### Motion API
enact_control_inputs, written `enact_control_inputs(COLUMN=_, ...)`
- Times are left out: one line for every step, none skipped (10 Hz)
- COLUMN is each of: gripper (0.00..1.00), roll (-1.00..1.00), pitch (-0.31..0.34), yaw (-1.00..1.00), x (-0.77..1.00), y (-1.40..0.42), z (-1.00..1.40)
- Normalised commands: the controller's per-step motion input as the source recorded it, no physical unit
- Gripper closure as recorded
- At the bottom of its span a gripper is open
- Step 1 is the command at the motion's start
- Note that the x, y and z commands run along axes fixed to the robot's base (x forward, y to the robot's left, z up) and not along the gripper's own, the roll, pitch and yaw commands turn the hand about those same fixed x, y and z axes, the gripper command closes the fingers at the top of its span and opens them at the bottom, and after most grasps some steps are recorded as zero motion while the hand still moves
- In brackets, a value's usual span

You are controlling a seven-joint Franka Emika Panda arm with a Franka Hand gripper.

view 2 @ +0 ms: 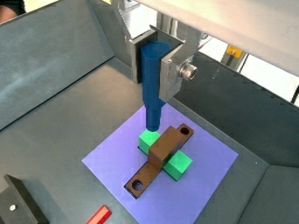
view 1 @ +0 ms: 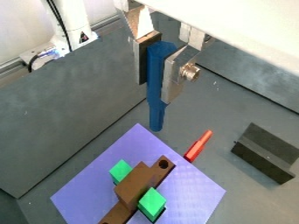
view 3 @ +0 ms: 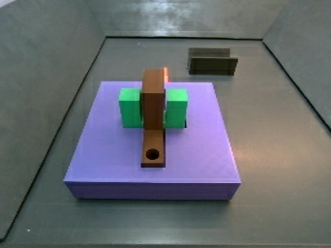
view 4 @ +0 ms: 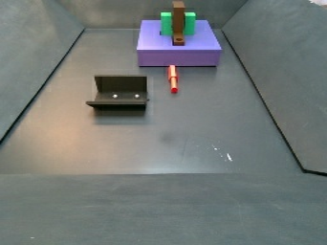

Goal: Pick up the blue object. Move up. Move to above the board. Insert the blue object.
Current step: Insert the blue object.

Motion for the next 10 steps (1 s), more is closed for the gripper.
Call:
enact_control_inputs(gripper=1.0, roll=-0.01, pitch=0.006, yaw=0.0, x=0.0, y=0.0, z=-0.01)
enact_control_inputs(gripper=1.0, roll=0.0, pitch=0.0, yaw=0.0, x=0.0, y=0.0, z=-0.01)
enact_control_inputs(gripper=1.0, roll=-0.01, pitch=0.006, yaw=0.0, x=0.0, y=0.0, z=-0.01)
enact_control_inputs(gripper=1.0, roll=-0.01, pitch=0.009, yaw=0.0, x=0.0, y=0.0, z=-0.02)
enact_control_inputs(gripper=1.0, roll=-0.01, pitch=0.006, yaw=0.0, x=0.0, y=0.0, z=-0.01)
enact_control_inputs(gripper=1.0, roll=-0.02, pitch=0.007, yaw=0.0, x=0.0, y=0.0, z=-0.02)
enact_control_inputs(gripper=1.0, roll=-0.01, pitch=0.001, yaw=0.0, x=0.0, y=0.0, z=-0.01)
enact_control_inputs(gripper=1.0, roll=-0.02, pitch=0.006, yaw=0.0, x=0.0, y=0.0, z=-0.02)
enact_control_inputs(gripper=1.0, roll=-0.01, pitch=0.0, yaw=0.0, x=0.0, y=0.0, z=-0.01)
enact_control_inputs(gripper=1.0, roll=-0.02, pitch=0.004, yaw=0.0, x=0.0, y=0.0, z=-0.02)
